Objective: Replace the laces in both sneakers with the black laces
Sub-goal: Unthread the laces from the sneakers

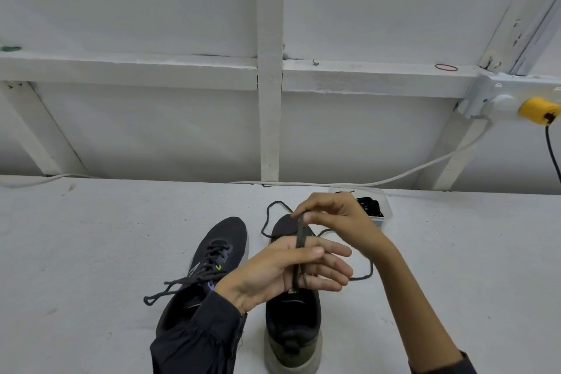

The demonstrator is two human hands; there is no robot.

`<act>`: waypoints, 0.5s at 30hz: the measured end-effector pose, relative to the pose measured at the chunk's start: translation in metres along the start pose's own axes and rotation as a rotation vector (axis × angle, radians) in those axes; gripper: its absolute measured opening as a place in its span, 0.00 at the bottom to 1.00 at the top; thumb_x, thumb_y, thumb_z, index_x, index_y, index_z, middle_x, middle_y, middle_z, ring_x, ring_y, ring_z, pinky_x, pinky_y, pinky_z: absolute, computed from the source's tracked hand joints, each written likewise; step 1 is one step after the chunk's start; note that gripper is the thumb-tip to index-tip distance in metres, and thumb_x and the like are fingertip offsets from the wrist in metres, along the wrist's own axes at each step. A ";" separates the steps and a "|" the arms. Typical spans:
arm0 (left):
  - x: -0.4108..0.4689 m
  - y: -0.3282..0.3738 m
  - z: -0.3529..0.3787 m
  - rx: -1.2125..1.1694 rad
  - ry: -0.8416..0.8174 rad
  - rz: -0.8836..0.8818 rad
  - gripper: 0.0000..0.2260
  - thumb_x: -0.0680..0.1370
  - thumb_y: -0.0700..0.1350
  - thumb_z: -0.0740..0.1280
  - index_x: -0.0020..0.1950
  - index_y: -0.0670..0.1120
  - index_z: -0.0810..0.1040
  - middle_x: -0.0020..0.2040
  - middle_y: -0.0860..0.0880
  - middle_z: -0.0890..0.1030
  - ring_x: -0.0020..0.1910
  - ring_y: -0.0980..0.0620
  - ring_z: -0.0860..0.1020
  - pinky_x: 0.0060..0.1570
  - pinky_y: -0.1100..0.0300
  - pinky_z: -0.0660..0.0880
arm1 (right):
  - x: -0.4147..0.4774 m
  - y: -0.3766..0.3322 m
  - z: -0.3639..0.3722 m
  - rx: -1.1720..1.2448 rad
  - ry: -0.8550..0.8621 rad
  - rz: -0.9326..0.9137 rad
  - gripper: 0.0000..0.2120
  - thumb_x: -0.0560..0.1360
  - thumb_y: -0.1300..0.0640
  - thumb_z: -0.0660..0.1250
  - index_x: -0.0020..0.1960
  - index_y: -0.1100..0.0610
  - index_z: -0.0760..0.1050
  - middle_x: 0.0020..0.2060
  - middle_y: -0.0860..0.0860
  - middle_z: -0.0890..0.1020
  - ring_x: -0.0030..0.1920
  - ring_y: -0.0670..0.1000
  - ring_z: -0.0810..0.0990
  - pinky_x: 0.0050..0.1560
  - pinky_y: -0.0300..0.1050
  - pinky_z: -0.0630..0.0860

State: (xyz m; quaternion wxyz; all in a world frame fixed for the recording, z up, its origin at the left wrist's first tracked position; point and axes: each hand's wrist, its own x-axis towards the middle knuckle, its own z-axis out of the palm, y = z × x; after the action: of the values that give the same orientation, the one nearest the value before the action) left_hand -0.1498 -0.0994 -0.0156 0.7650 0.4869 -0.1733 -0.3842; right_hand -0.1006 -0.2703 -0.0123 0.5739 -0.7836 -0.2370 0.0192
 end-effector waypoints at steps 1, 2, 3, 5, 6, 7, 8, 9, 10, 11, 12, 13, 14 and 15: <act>0.001 0.001 0.000 -0.009 -0.010 0.009 0.14 0.82 0.40 0.58 0.62 0.38 0.78 0.52 0.40 0.82 0.51 0.47 0.82 0.53 0.57 0.79 | -0.002 0.001 0.007 -0.001 -0.003 0.008 0.07 0.76 0.69 0.67 0.50 0.65 0.83 0.41 0.51 0.85 0.44 0.48 0.82 0.48 0.38 0.76; 0.002 0.003 0.000 -0.022 -0.017 0.021 0.13 0.82 0.40 0.58 0.62 0.38 0.78 0.52 0.40 0.82 0.50 0.48 0.83 0.52 0.57 0.79 | -0.006 0.006 0.013 -0.023 -0.007 0.022 0.08 0.76 0.70 0.65 0.50 0.65 0.82 0.40 0.50 0.85 0.43 0.46 0.83 0.47 0.36 0.76; 0.003 0.005 0.000 -0.037 -0.017 0.037 0.13 0.82 0.40 0.58 0.61 0.39 0.79 0.51 0.40 0.83 0.49 0.48 0.83 0.50 0.58 0.80 | -0.010 0.010 0.019 -0.024 -0.016 0.047 0.09 0.77 0.71 0.63 0.49 0.64 0.82 0.38 0.48 0.85 0.42 0.43 0.83 0.46 0.34 0.76; 0.004 0.010 -0.002 -0.053 0.006 0.080 0.13 0.81 0.40 0.59 0.60 0.40 0.81 0.49 0.41 0.83 0.47 0.49 0.83 0.49 0.59 0.80 | -0.021 0.016 0.034 -0.160 -0.002 0.131 0.15 0.79 0.73 0.58 0.49 0.56 0.76 0.29 0.39 0.83 0.35 0.33 0.80 0.41 0.28 0.74; 0.005 0.013 -0.004 -0.057 0.024 0.104 0.13 0.80 0.40 0.60 0.59 0.40 0.81 0.49 0.42 0.83 0.47 0.49 0.84 0.48 0.60 0.80 | -0.029 0.018 0.041 -0.198 -0.025 0.170 0.16 0.79 0.74 0.58 0.50 0.53 0.73 0.28 0.34 0.80 0.33 0.31 0.78 0.39 0.28 0.74; 0.006 0.016 -0.006 -0.060 0.049 0.124 0.13 0.80 0.40 0.60 0.59 0.40 0.82 0.50 0.41 0.83 0.47 0.49 0.84 0.48 0.60 0.80 | -0.034 0.019 0.045 -0.250 -0.033 0.142 0.15 0.78 0.73 0.60 0.47 0.52 0.73 0.28 0.35 0.80 0.33 0.33 0.78 0.38 0.30 0.73; 0.006 0.018 -0.009 -0.055 0.079 0.137 0.14 0.79 0.41 0.61 0.59 0.39 0.81 0.50 0.41 0.83 0.47 0.49 0.84 0.48 0.60 0.80 | -0.038 0.020 0.048 -0.284 -0.026 0.095 0.12 0.77 0.70 0.63 0.42 0.55 0.75 0.28 0.41 0.81 0.32 0.37 0.78 0.37 0.33 0.72; 0.006 0.020 -0.011 -0.041 0.105 0.147 0.14 0.79 0.41 0.60 0.60 0.38 0.80 0.50 0.40 0.83 0.47 0.49 0.83 0.49 0.60 0.81 | -0.041 0.018 0.051 -0.244 -0.023 0.069 0.09 0.76 0.66 0.66 0.40 0.56 0.77 0.29 0.47 0.80 0.32 0.40 0.77 0.36 0.36 0.72; 0.007 0.022 -0.014 -0.021 0.125 0.155 0.14 0.80 0.41 0.60 0.61 0.37 0.79 0.51 0.40 0.83 0.48 0.49 0.83 0.50 0.60 0.81 | -0.044 0.012 0.052 -0.224 -0.042 0.046 0.08 0.77 0.61 0.68 0.39 0.58 0.78 0.30 0.49 0.79 0.33 0.44 0.77 0.37 0.38 0.71; 0.007 0.022 -0.016 0.002 0.139 0.162 0.14 0.80 0.40 0.60 0.62 0.37 0.78 0.52 0.40 0.83 0.49 0.49 0.83 0.51 0.60 0.80 | -0.046 0.006 0.052 -0.256 -0.087 0.011 0.09 0.78 0.57 0.67 0.40 0.58 0.79 0.31 0.48 0.78 0.34 0.44 0.76 0.38 0.38 0.71; 0.007 0.022 -0.019 0.023 0.150 0.167 0.14 0.80 0.40 0.59 0.62 0.36 0.77 0.52 0.39 0.82 0.50 0.49 0.82 0.52 0.59 0.80 | -0.048 0.002 0.049 -0.295 -0.132 -0.016 0.10 0.79 0.53 0.66 0.43 0.56 0.80 0.32 0.45 0.78 0.35 0.44 0.76 0.39 0.39 0.71; 0.008 0.021 -0.021 0.045 0.162 0.168 0.15 0.81 0.40 0.59 0.63 0.36 0.77 0.53 0.39 0.82 0.51 0.48 0.82 0.53 0.59 0.80 | -0.051 -0.004 0.045 -0.320 -0.172 -0.036 0.10 0.79 0.51 0.65 0.44 0.54 0.81 0.32 0.43 0.77 0.35 0.44 0.75 0.38 0.40 0.71; 0.008 0.020 -0.022 0.066 0.172 0.165 0.15 0.81 0.40 0.58 0.63 0.36 0.77 0.53 0.39 0.82 0.52 0.48 0.82 0.53 0.59 0.79 | -0.053 -0.011 0.041 -0.345 -0.213 -0.047 0.10 0.79 0.50 0.65 0.44 0.54 0.81 0.32 0.43 0.77 0.35 0.44 0.74 0.38 0.42 0.71; 0.009 0.018 -0.023 0.082 0.179 0.156 0.15 0.81 0.40 0.58 0.63 0.36 0.76 0.54 0.38 0.82 0.52 0.47 0.82 0.54 0.59 0.79 | -0.055 -0.018 0.037 -0.364 -0.237 -0.058 0.11 0.79 0.50 0.66 0.43 0.55 0.80 0.32 0.43 0.77 0.35 0.44 0.73 0.37 0.42 0.70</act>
State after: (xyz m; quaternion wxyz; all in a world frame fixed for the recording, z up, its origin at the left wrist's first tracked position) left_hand -0.1216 -0.0877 -0.0117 0.7845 0.5352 -0.1572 -0.2709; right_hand -0.1668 -0.2548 -0.0214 0.3914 -0.8594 -0.3250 0.0515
